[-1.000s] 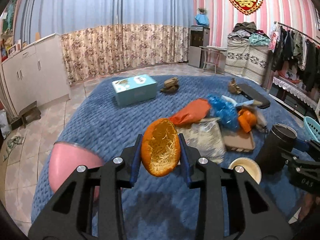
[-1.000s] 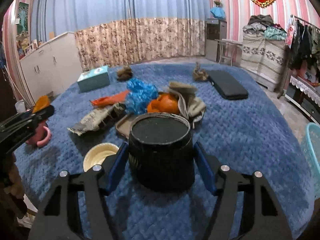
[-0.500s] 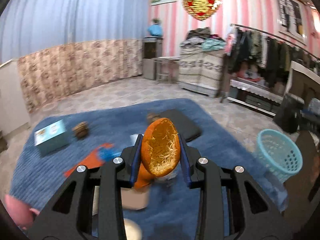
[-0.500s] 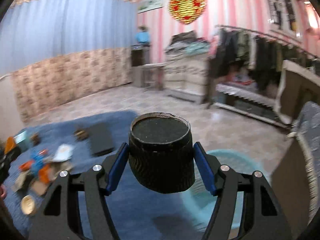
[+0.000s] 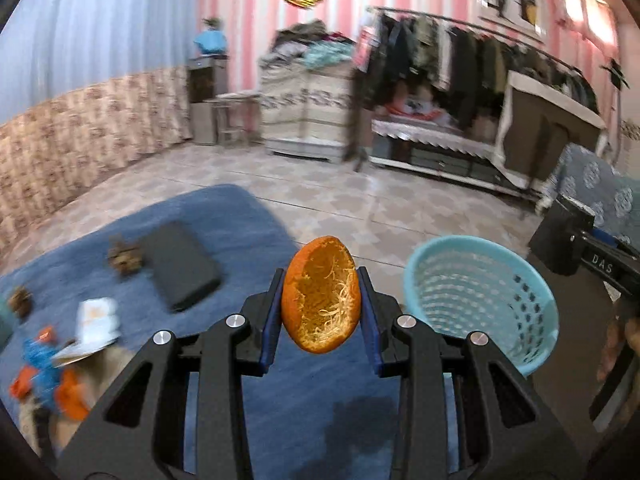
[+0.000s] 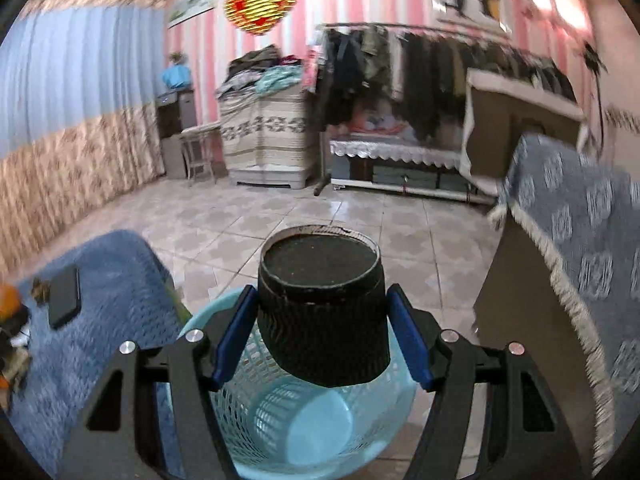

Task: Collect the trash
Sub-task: 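Carry both items over the blue basket and open both tools to drop them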

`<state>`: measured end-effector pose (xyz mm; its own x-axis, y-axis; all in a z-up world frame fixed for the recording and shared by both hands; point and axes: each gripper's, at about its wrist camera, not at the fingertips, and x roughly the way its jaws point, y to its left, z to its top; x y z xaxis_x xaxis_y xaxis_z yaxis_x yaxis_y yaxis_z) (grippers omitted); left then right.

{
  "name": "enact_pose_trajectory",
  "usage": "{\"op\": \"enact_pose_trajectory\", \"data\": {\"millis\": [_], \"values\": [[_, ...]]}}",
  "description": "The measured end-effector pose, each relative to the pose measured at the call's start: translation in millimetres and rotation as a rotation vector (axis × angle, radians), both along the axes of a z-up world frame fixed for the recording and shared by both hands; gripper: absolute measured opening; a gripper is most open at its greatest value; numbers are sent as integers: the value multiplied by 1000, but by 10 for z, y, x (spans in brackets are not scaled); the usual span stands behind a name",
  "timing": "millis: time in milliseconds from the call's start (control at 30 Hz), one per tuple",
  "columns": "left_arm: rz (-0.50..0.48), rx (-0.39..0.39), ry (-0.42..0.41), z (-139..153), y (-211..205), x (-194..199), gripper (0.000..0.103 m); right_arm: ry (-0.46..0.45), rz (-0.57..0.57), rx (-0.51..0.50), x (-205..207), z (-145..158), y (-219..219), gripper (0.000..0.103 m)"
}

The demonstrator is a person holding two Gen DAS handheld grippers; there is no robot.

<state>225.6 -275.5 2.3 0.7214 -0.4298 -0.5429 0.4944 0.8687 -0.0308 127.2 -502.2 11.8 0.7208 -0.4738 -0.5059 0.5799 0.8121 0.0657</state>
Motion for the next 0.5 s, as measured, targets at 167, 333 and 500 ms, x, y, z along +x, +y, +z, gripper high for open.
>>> {"op": "enact_pose_trajectory", "data": {"millis": [167,333,500], "values": [[-121,19,33,-220,-647,111,36,20,-60,48,71,-258,-357,66],[-231,62,50,-470,-1286,168,36,26,-123,91,26,-384,-555,66],[-273,74,46,-557,-1633,207,46,33,-147,103,-1,-449,-648,66]]}}
